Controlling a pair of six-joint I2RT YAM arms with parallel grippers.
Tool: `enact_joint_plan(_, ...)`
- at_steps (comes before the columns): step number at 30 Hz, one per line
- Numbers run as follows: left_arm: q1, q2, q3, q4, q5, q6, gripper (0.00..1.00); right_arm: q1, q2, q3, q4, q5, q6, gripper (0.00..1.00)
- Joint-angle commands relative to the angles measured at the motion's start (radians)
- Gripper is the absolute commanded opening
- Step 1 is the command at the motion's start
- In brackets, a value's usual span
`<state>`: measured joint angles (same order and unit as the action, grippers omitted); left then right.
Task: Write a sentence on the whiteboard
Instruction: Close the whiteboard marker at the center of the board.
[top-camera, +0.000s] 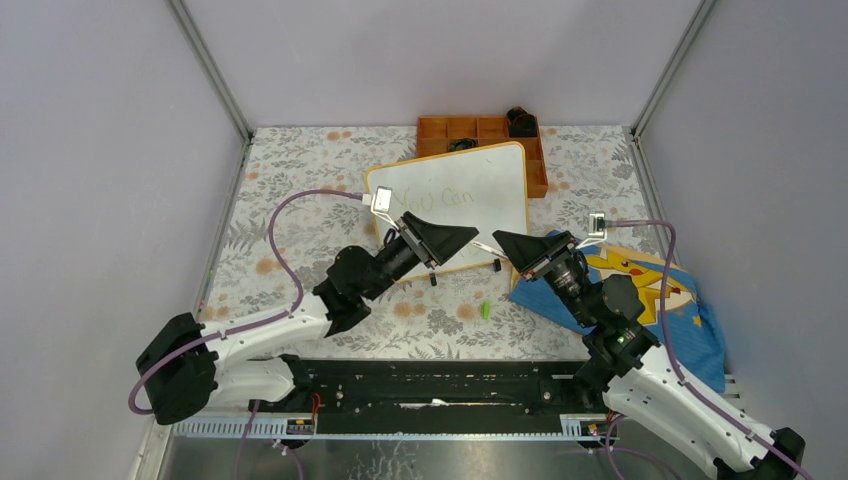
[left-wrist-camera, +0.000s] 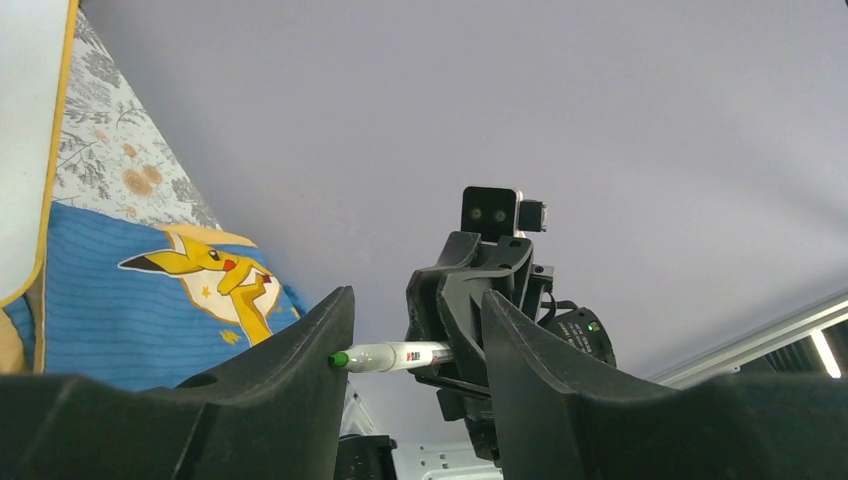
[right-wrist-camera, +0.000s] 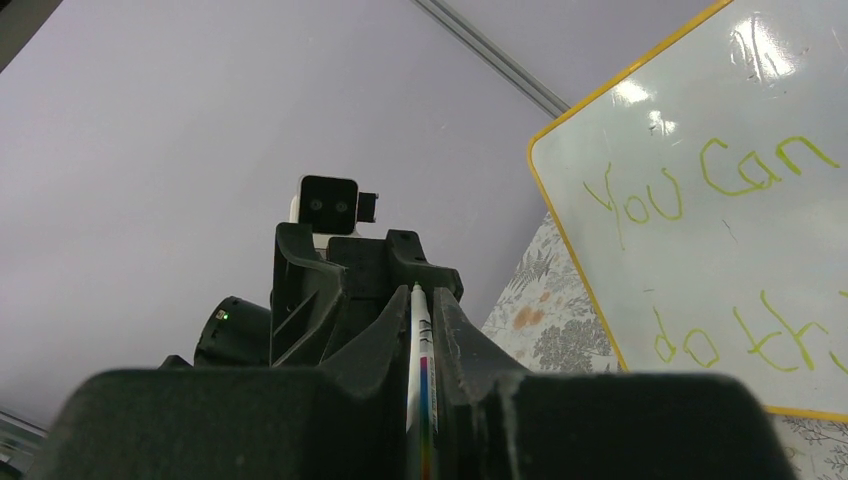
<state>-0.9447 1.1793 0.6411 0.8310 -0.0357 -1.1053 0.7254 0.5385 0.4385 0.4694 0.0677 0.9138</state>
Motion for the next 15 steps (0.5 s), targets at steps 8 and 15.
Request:
enact_joint_plan(8,-0.02,-0.01,-0.04,0.145,0.007,-0.07,0.52,-0.006,0.005,-0.027,0.114,0.017,0.023,0.0)
enact_joint_plan(15,-0.034,-0.003,-0.043,0.161,0.008,-0.079,0.44,-0.006,0.019,-0.035,0.145,0.009,0.037,0.0)
